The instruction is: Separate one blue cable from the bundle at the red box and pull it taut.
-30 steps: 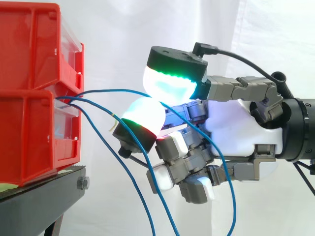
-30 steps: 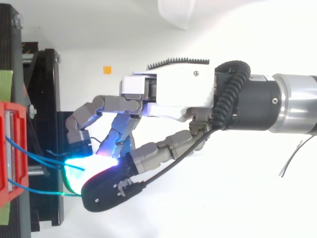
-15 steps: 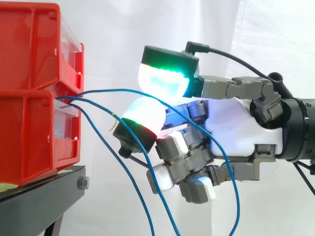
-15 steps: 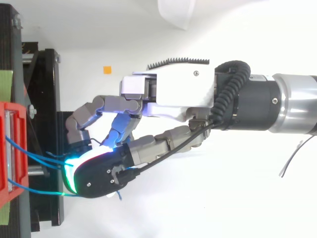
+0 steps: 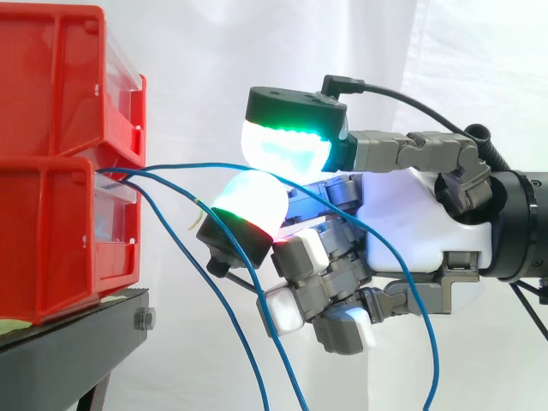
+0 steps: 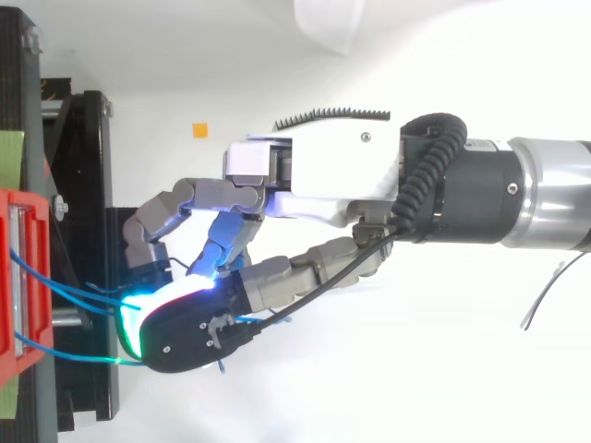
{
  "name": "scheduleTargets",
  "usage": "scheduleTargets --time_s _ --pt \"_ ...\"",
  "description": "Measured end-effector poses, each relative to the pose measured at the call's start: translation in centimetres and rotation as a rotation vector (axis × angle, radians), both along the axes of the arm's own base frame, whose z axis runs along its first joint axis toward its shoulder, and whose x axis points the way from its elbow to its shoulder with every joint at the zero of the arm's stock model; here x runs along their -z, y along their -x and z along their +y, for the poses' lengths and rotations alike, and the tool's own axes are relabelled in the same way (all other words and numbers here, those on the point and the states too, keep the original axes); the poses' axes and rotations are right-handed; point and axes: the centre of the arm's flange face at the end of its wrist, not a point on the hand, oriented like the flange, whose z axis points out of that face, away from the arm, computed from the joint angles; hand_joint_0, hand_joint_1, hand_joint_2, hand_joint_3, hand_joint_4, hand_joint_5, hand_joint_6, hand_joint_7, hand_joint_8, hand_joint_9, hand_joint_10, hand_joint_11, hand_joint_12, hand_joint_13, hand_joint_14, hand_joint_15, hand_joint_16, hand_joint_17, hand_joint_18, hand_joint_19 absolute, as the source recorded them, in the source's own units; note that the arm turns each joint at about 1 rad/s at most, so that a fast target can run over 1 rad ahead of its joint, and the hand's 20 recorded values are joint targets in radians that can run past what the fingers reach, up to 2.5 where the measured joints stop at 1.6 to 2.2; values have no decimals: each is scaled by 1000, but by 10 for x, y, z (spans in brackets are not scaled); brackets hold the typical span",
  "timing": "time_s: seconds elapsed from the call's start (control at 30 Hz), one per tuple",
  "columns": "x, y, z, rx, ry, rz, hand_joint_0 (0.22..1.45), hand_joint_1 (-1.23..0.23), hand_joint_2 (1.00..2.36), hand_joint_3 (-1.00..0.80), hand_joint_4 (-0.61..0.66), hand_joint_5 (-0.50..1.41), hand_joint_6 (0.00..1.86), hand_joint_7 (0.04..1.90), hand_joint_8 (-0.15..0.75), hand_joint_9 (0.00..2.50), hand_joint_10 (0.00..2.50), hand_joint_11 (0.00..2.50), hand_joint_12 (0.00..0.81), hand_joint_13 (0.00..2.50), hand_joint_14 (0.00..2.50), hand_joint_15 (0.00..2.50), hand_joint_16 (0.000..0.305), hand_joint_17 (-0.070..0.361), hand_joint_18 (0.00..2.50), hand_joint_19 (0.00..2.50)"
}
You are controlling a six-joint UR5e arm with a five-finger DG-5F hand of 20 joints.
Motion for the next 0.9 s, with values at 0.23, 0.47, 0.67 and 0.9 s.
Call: scheduleTargets --time_s 0.23,0.47,0.67,0.9 --pt "0 0 0 2 0 0 577 -784 1027 94 -14 -167 854 1284 400 1044 12 757 426 928 13 524 59 133 1052 776" --pt "0 0 0 4 -8 0 587 -794 1028 135 -99 -158 851 1295 398 1101 9 821 423 941 15 520 58 131 1071 759" --pt "1 0 0 6 -34 5 591 -789 1027 133 -79 -157 854 1285 398 1132 11 945 411 948 15 523 56 127 1073 707" --pt "1 1 0 8 -60 10 593 -782 1027 127 -58 -159 857 1274 368 1021 0 1378 385 982 15 624 51 114 1047 659"
